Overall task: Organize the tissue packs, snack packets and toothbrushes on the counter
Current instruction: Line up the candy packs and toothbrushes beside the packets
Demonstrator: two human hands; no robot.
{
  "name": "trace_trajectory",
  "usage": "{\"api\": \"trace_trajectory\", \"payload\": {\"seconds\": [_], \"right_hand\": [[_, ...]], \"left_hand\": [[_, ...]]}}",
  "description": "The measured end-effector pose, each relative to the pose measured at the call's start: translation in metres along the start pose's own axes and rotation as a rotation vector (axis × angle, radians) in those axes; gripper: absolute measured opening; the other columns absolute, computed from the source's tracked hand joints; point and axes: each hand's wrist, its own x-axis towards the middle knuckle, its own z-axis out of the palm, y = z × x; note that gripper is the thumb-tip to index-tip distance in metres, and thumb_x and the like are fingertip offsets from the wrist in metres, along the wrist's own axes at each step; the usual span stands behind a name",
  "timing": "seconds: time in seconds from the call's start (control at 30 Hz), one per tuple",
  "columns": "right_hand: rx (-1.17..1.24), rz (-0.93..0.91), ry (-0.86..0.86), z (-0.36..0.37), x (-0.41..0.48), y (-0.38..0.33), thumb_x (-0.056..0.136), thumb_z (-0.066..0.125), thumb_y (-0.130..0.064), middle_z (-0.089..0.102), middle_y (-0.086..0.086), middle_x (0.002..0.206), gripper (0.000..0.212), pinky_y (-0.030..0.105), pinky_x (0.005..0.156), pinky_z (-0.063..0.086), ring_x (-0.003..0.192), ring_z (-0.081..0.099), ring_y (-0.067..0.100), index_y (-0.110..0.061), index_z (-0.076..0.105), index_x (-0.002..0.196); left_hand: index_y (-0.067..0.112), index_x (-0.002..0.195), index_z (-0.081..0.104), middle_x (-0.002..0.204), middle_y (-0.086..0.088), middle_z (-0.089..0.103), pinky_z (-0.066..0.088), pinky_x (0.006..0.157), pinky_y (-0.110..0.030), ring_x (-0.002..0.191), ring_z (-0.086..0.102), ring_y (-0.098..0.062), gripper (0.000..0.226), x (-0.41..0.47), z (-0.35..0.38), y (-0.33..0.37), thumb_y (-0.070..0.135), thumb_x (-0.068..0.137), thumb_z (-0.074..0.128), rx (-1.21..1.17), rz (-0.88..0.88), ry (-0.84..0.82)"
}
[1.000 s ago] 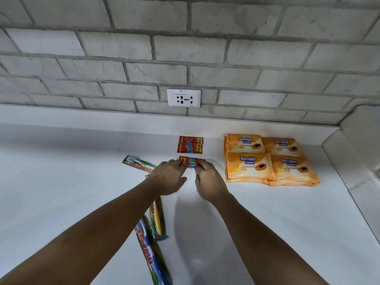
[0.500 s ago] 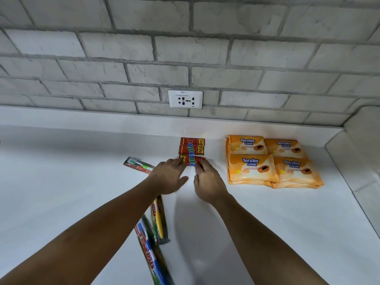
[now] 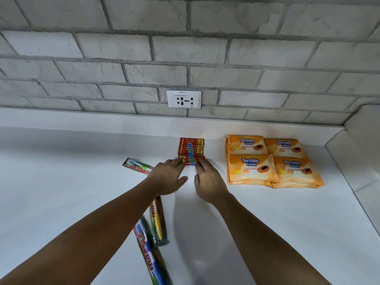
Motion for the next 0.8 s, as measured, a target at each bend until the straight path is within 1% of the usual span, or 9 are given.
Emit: {"api": "trace_trajectory", "payload": {"seconds": [0.23, 0.43, 0.57, 0.63, 0.73, 0.8], "right_hand": [[-0.003, 0.003, -0.022, -0.001, 0.000, 0.001, 0.109, 0.038, -0.031, 0.021, 0.005, 0.170, 0.059, 0.033, 0.125, 0.009, 0.158, 0.014, 0.023, -0.013, 0.023, 0.162], [0.076, 0.045, 0.000, 0.000, -0.003, 0.000, 0.107, 0.043, -0.034, 0.027, 0.005, 0.168, 0.060, 0.035, 0.127, 0.019, 0.155, 0.023, 0.021, -0.013, 0.028, 0.161], [0.091, 0.038, 0.016, -0.001, -0.003, -0.001, 0.105, 0.050, -0.031, 0.038, 0.006, 0.162, 0.057, 0.036, 0.125, 0.027, 0.150, 0.033, 0.022, -0.013, 0.037, 0.157], [0.090, 0.020, 0.024, -0.005, -0.002, -0.003, 0.103, 0.052, -0.030, 0.044, 0.005, 0.156, 0.056, 0.036, 0.122, 0.033, 0.145, 0.039, 0.022, -0.013, 0.040, 0.155], [0.045, -0.034, 0.025, -0.012, -0.001, -0.004, 0.101, 0.052, -0.032, 0.054, 0.006, 0.140, 0.048, 0.035, 0.110, 0.045, 0.129, 0.047, 0.022, -0.015, 0.051, 0.146], [0.028, -0.087, 0.025, -0.016, -0.001, -0.004, 0.099, 0.051, -0.034, 0.057, 0.005, 0.130, 0.041, 0.036, 0.102, 0.047, 0.121, 0.047, 0.022, -0.016, 0.062, 0.133]], "left_hand": [[0.018, 0.164, 0.022, 0.171, -0.006, 0.026, 0.039, 0.118, -0.048, 0.151, 0.035, -0.028, 0.068, -0.002, -0.003, 0.002, 0.055, 0.107, 0.033, -0.001, 0.002, 0.005], [0.018, 0.163, 0.023, 0.170, -0.006, 0.028, 0.041, 0.118, -0.048, 0.150, 0.038, -0.027, 0.069, -0.002, -0.003, 0.002, 0.056, 0.107, 0.034, -0.004, -0.012, -0.002], [0.019, 0.163, 0.025, 0.169, -0.005, 0.030, 0.042, 0.117, -0.047, 0.148, 0.040, -0.026, 0.069, -0.003, -0.002, 0.001, 0.057, 0.106, 0.036, -0.028, -0.007, 0.019], [0.019, 0.162, 0.028, 0.168, -0.004, 0.032, 0.044, 0.114, -0.045, 0.146, 0.043, -0.026, 0.070, -0.002, 0.000, 0.000, 0.058, 0.105, 0.038, -0.054, -0.005, 0.040], [0.021, 0.160, 0.031, 0.167, -0.005, 0.031, 0.051, 0.106, -0.042, 0.138, 0.051, -0.026, 0.069, -0.001, 0.004, -0.002, 0.059, 0.103, 0.041, -0.088, -0.017, 0.073], [0.023, 0.157, 0.037, 0.162, -0.009, 0.033, 0.053, 0.102, -0.041, 0.131, 0.055, -0.028, 0.066, 0.000, 0.006, -0.001, 0.061, 0.103, 0.042, -0.120, -0.039, 0.080]]}}
